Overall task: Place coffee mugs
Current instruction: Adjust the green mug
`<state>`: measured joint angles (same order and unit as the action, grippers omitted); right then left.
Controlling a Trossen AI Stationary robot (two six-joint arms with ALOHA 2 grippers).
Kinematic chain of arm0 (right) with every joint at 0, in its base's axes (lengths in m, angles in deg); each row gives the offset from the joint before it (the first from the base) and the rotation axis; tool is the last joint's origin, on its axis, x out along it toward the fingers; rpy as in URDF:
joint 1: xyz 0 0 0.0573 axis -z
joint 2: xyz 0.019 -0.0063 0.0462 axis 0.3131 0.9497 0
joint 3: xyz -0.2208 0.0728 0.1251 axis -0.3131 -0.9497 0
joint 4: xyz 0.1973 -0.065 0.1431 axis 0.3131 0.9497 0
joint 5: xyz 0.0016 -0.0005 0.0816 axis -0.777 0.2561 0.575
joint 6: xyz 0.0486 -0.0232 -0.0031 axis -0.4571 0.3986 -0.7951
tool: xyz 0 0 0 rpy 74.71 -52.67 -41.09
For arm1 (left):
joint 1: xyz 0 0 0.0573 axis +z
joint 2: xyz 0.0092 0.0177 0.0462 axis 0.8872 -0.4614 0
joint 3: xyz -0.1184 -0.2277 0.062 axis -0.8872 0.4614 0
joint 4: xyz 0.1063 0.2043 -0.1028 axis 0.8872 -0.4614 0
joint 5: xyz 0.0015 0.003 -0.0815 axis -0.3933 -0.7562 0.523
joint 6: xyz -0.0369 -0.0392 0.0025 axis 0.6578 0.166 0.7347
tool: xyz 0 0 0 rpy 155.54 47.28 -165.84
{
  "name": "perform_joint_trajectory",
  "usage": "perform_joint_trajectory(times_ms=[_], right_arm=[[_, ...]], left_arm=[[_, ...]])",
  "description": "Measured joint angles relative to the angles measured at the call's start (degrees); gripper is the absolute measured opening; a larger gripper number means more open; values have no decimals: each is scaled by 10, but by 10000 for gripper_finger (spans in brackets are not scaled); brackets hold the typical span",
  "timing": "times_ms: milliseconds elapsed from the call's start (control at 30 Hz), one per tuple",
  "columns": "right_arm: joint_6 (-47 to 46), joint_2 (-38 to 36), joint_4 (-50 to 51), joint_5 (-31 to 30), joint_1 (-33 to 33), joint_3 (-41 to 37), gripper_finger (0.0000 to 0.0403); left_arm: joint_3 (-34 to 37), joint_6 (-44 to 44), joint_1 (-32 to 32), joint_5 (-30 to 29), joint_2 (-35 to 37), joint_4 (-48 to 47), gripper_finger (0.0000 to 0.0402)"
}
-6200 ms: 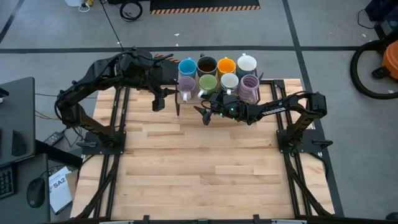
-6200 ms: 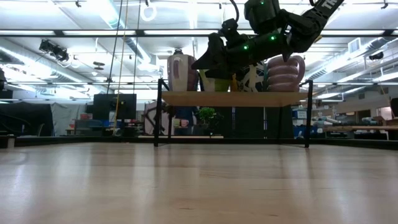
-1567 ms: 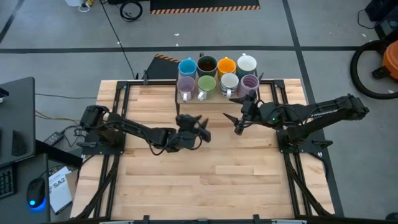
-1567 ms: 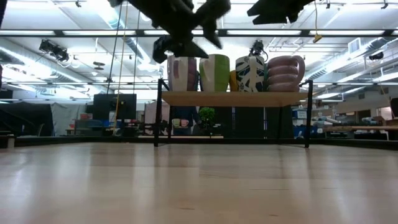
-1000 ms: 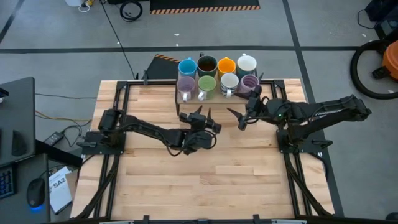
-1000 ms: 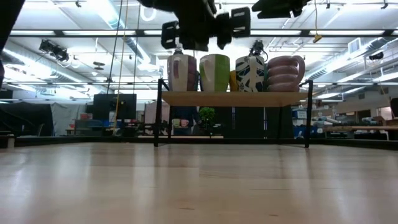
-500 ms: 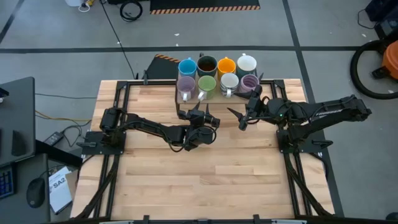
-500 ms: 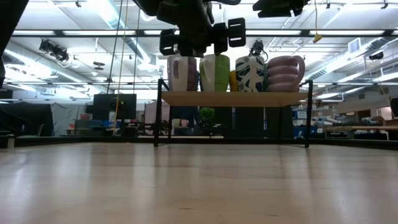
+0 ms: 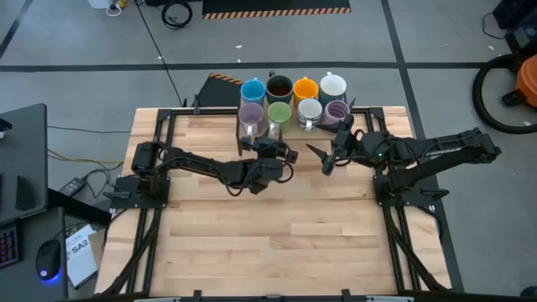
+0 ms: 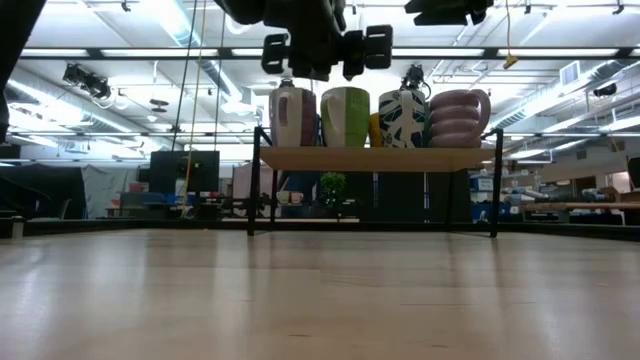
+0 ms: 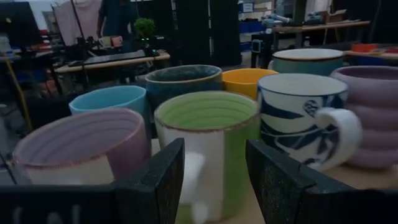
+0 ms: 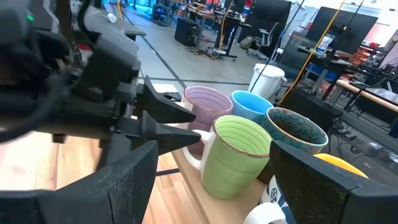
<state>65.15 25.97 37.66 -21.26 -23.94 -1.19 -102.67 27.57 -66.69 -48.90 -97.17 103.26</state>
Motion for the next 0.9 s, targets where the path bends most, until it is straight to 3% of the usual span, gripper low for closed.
perform_joint_trajectory(times_ms=[300, 900], right_arm=[[-27, 0, -5, 0, 0, 0, 315], [-15, 0, -6, 0, 0, 0, 315]], left_arm=[[0, -9, 16, 29, 0, -1, 178], [-32, -25, 7, 0, 13, -48, 153]])
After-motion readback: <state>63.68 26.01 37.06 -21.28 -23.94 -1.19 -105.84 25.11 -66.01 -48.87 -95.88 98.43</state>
